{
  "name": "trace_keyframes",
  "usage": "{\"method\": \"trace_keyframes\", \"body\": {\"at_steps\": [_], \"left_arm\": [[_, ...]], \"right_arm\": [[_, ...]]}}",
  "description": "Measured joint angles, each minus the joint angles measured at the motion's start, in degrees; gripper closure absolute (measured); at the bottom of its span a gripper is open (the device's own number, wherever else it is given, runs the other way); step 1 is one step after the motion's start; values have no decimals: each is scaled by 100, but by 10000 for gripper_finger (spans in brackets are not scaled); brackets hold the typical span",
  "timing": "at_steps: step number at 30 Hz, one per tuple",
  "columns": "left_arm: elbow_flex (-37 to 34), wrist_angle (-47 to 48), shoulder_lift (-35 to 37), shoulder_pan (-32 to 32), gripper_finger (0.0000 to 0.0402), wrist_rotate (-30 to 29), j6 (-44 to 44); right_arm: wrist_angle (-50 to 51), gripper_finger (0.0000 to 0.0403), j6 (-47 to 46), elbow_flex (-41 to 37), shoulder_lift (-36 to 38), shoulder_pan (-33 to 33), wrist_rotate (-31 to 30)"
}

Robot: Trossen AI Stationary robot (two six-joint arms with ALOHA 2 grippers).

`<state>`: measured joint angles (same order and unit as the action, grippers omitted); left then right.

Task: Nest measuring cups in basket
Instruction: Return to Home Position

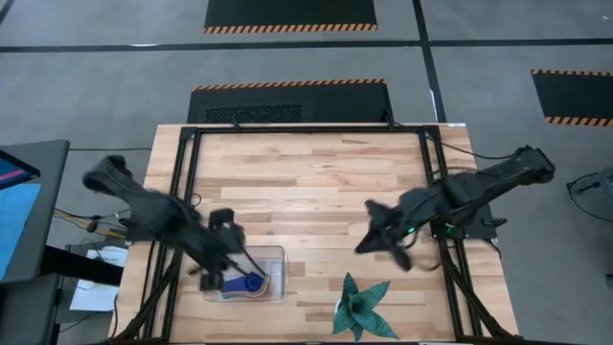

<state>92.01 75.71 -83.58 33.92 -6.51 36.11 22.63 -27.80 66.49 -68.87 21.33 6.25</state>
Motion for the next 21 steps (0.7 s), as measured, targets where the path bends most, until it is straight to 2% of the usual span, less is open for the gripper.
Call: {"method": "trace_keyframes", "body": {"at_steps": [4,7,10,15,19,21], "left_arm": [[-173,-773,1135,-187,276,-473,-840],[-921,-1912,2314,-321,276,-1087,-1546],[-2441,-3240,3702,-492,276,-1254,-1797],[-5760,-6402,5832,-979,276,-1327,-1806],[-7765,-8837,6876,-1450,276,-919,-1578],[-8294,-9598,7110,-1675,276,-780,-1419]], "right_arm": [[484,377,937,-24,886,-59,-72],[499,377,1742,-410,1869,-108,-158],[34,377,2209,-1372,3011,-211,-159],[-1638,377,2270,-3723,5269,-444,15],[-2736,377,2000,-5275,6853,-607,302],[-3145,377,1739,-5645,6858,-713,281]]}}
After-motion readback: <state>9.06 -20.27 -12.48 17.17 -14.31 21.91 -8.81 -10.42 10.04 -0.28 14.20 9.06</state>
